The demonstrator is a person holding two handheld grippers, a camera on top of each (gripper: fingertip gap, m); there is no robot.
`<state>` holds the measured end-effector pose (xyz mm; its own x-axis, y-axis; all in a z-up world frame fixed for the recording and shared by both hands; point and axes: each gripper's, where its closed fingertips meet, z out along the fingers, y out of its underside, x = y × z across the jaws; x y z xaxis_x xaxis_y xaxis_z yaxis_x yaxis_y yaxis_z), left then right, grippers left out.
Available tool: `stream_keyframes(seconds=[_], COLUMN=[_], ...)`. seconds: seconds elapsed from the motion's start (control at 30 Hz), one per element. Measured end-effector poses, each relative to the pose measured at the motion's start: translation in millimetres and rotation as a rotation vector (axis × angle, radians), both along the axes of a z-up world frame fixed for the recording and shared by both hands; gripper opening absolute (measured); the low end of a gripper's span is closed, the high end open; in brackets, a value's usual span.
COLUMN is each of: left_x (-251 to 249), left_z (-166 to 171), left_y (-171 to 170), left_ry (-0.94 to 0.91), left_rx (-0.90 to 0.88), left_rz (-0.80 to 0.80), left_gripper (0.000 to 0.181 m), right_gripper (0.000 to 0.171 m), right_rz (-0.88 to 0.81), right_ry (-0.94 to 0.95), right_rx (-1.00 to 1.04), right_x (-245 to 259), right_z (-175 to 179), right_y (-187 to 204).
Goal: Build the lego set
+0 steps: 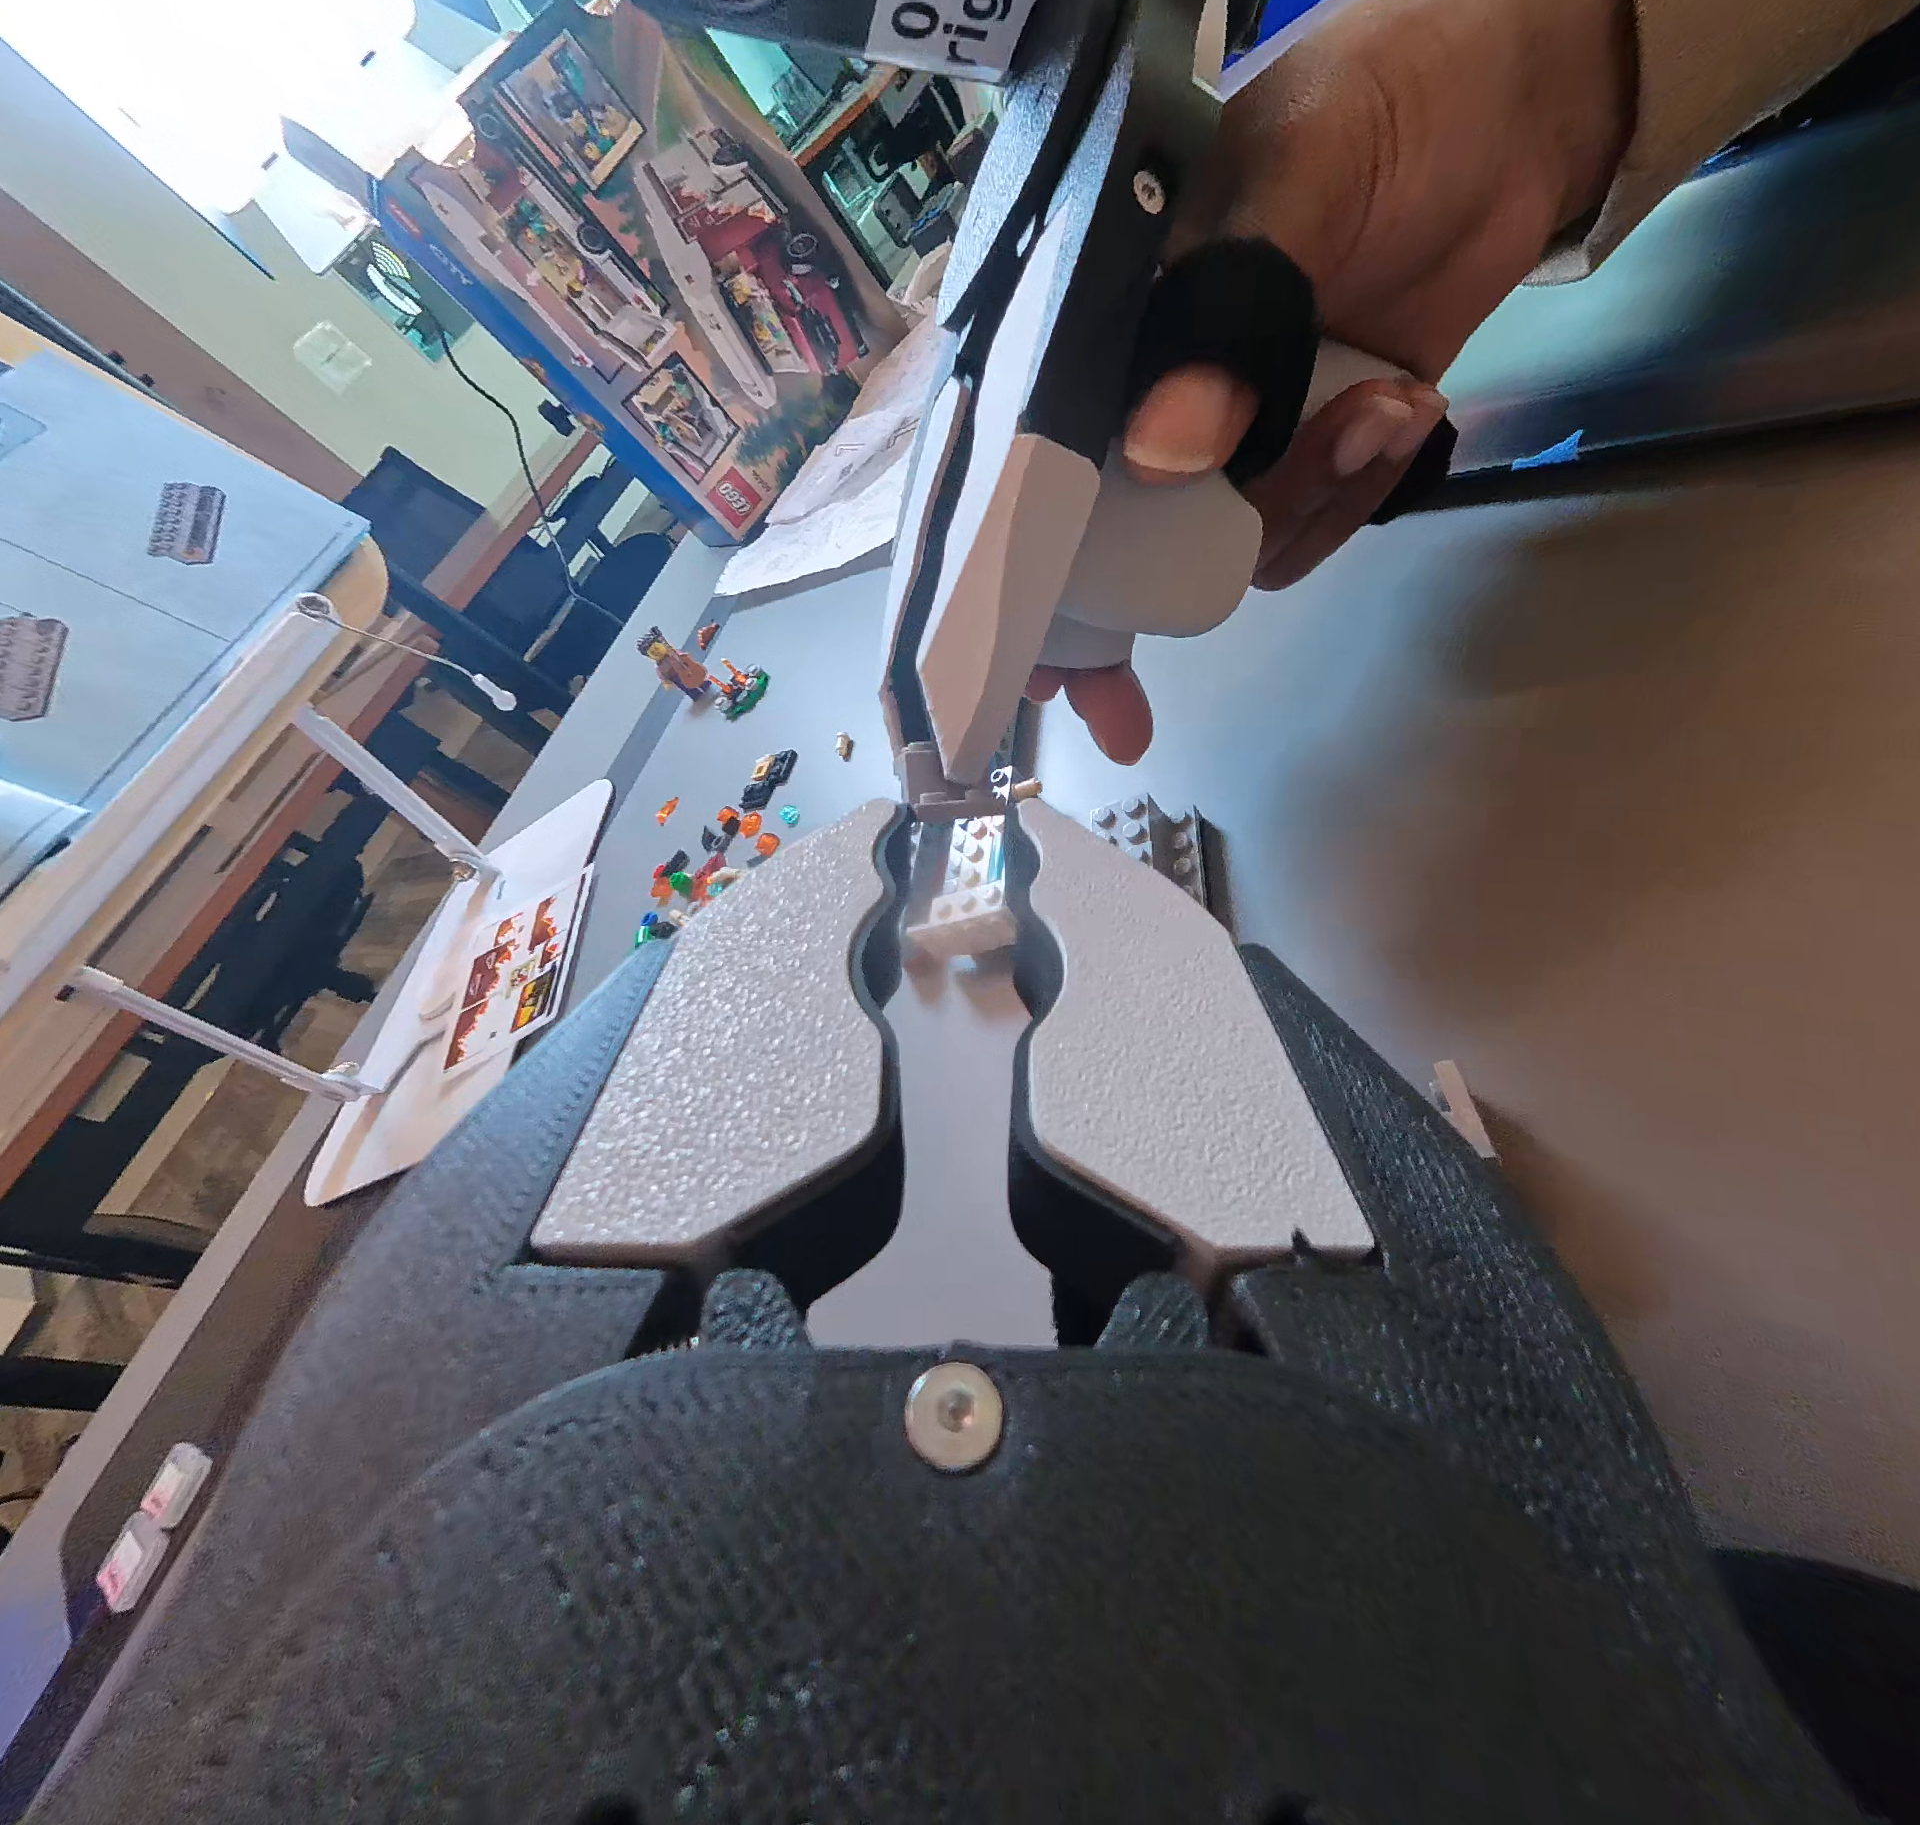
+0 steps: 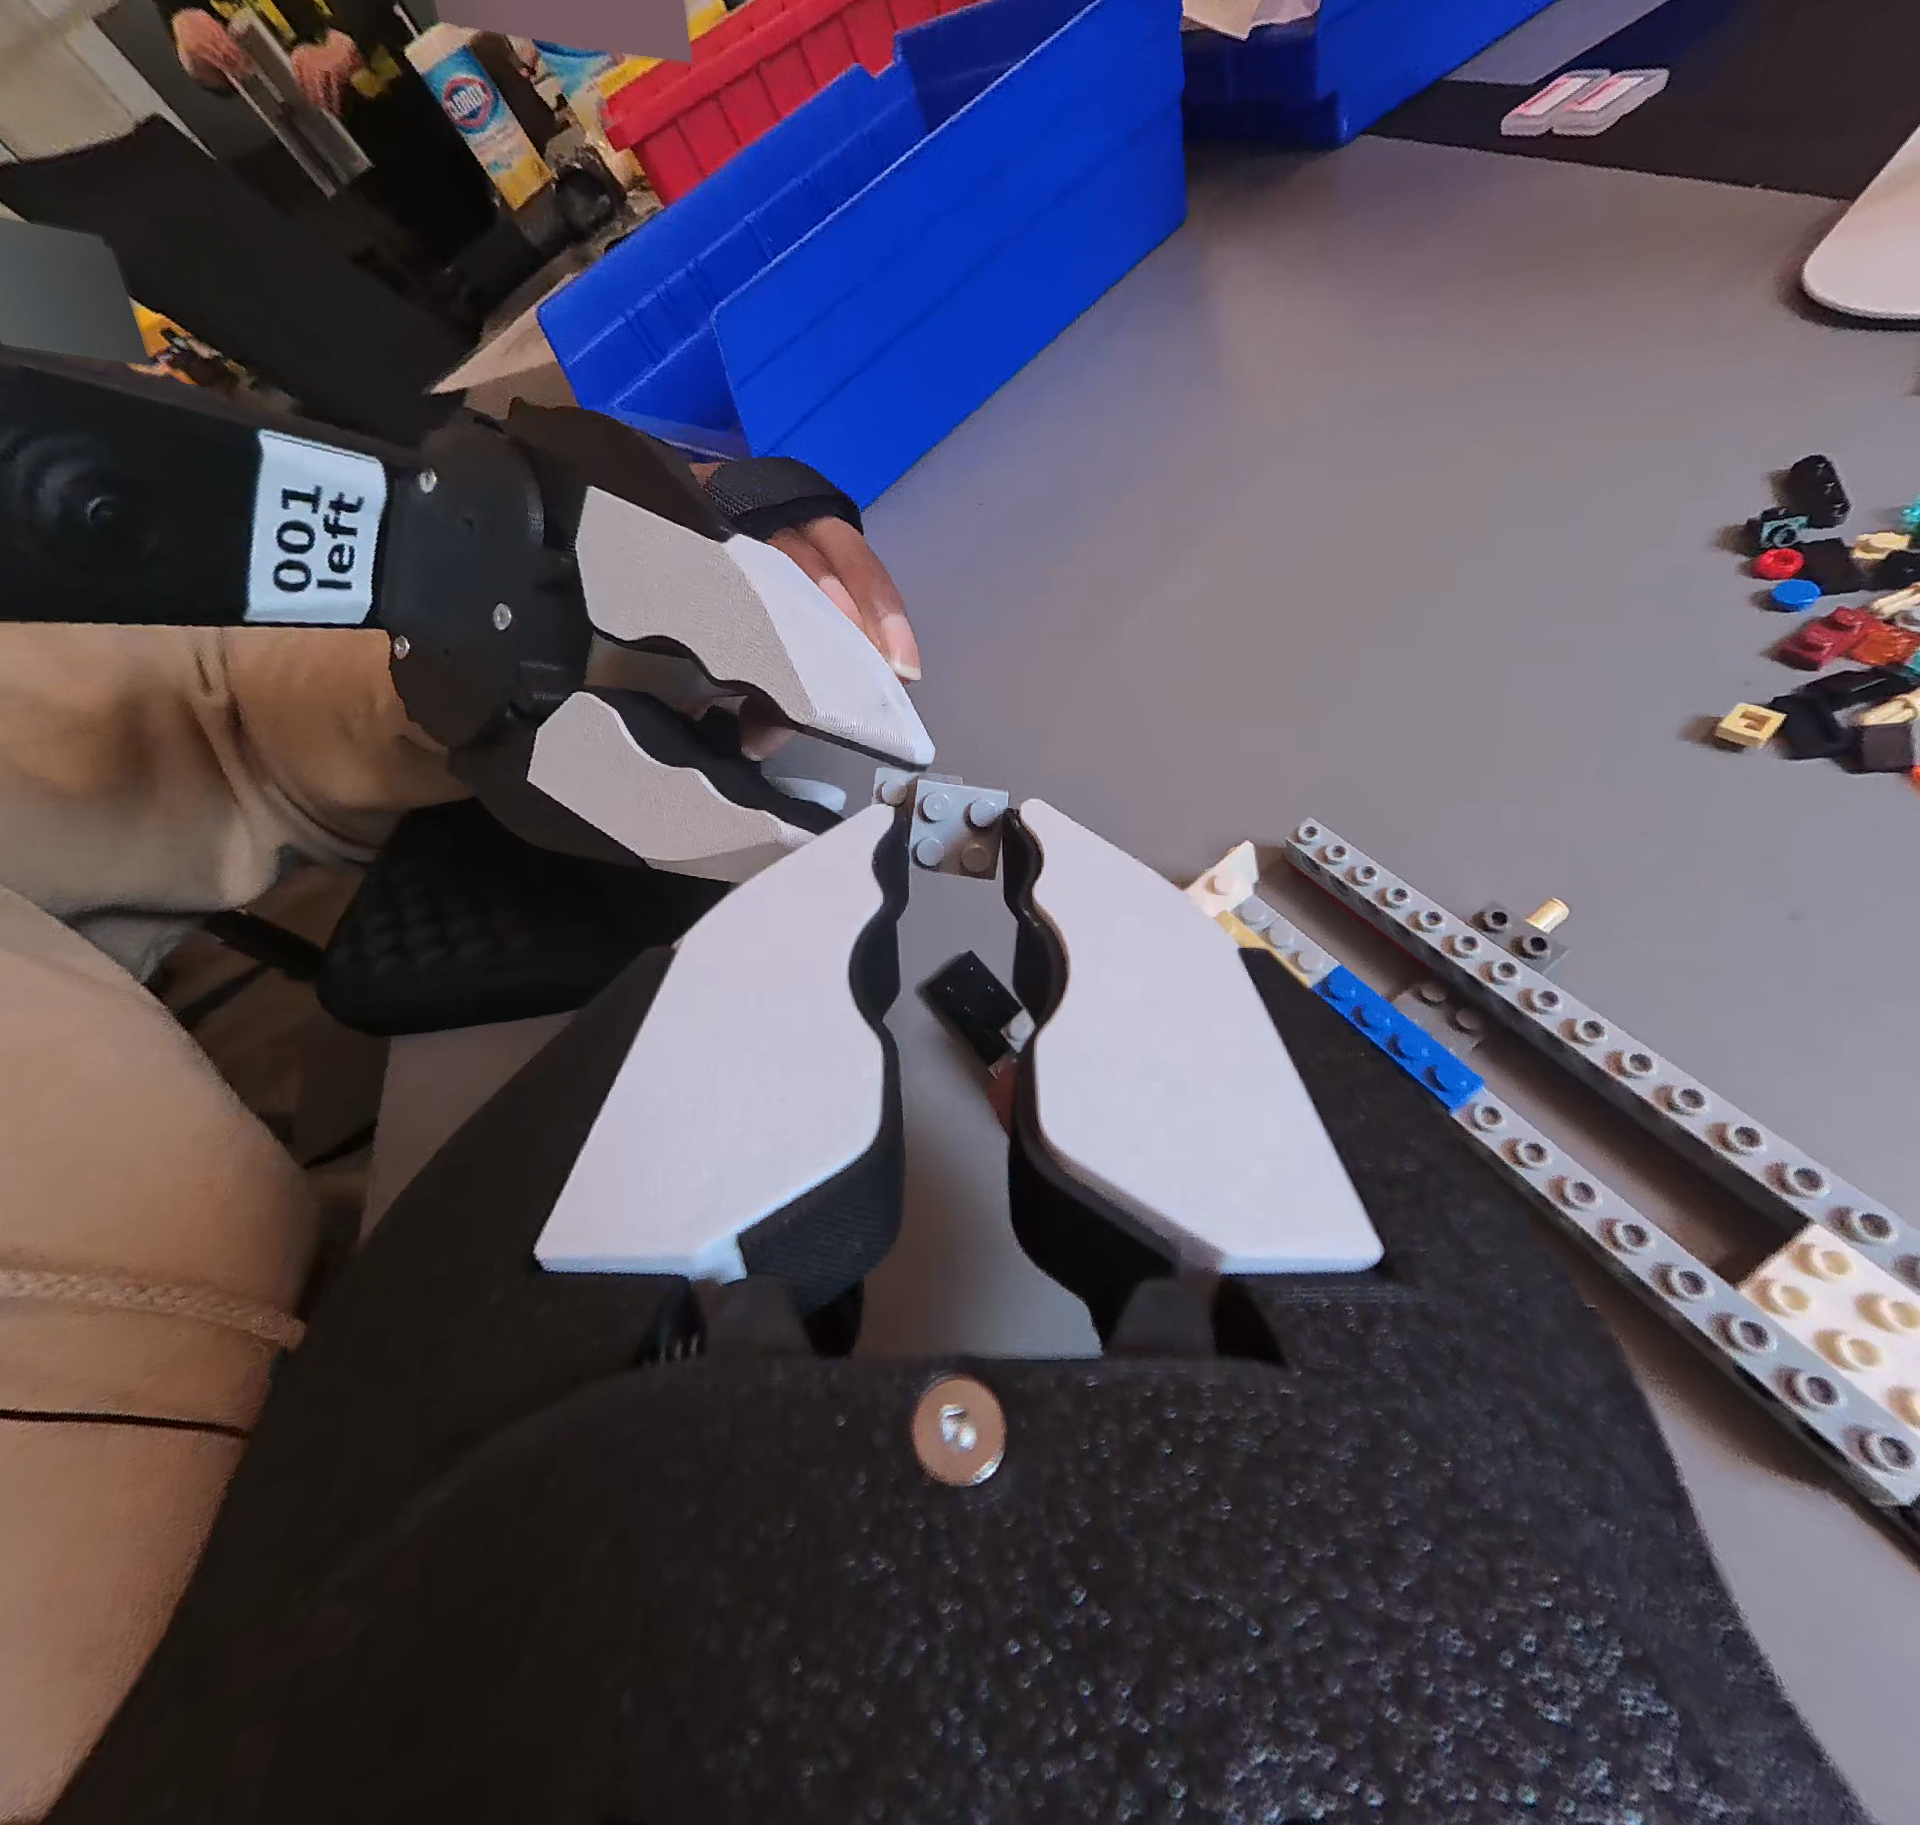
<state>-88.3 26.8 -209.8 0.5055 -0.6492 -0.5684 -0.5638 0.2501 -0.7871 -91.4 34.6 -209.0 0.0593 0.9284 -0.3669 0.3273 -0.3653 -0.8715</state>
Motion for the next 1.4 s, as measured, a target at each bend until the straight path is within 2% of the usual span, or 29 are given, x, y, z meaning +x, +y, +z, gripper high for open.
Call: stream_keyframes(seconds=[0.23, 0.4, 0.53, 0.63, 0.73, 0.83, 0.93, 1.03, 1.23, 1.4], left_x=[0.6, 2.6, -3.2, -6.3, -6.4, -6.8, -5.1, -3.6, -3.4, -2.5], left_z=[-4.2, -9.8, -22.5, -34.9, -42.2, -51.6, -59.9, -67.6, -69.0, -69.0], left_y=[-0.7, -2.9, 0.2, -3.3, -10.1, -16.0, -21.5, -23.7, -20.1, -20.5], left_ry=[0.01, -0.065, -0.144, -0.152, -0.123, -0.062, -0.021, 0.029, 0.034, 0.033], left_rx=[-0.019, -0.155, -0.356, -0.489, -0.564, -0.608, -0.648, -0.654, -0.636, -0.637], left_rz=[-0.011, -0.048, -0.061, -0.089, -0.11, -0.11, -0.108, -0.09, -0.056, -0.056], left_gripper=[0.014, 0.021, 0.028, 0.026, 0.024, 0.029, 0.032, 0.027, 0.021, 0.019], right_gripper=[0.016, 0.016, 0.016, 0.016, 0.016, 0.016, 0.016, 0.016, 0.016, 0.016], right_rz=[0.005, 0.058, 0.175, 0.279, 0.425, 0.562, 0.667, 0.725, 0.754, 0.725], right_ry=[-0.017, -0.118, -0.231, -0.325, -0.434, -0.531, -0.616, -0.661, -0.752, -0.756], right_rx=[0.058, 0.217, 0.35, 0.487, 0.599, 0.658, 0.689, 0.71, 0.715, 0.657], right_x=[0.9, 6.2, 18.2, 20.6, 15.1, 4.6, 0.1, -2.2, 3.7, 3.3], right_z=[-0.1, -8.2, -13.0, -16.3, -21.7, -30.5, -39.9, -47.7, -64.4, -67.0], right_y=[1.8, 3.2, 2.6, 4.7, -0.7, -8.1, -13.3, -18.3, -15.7, -14.8])
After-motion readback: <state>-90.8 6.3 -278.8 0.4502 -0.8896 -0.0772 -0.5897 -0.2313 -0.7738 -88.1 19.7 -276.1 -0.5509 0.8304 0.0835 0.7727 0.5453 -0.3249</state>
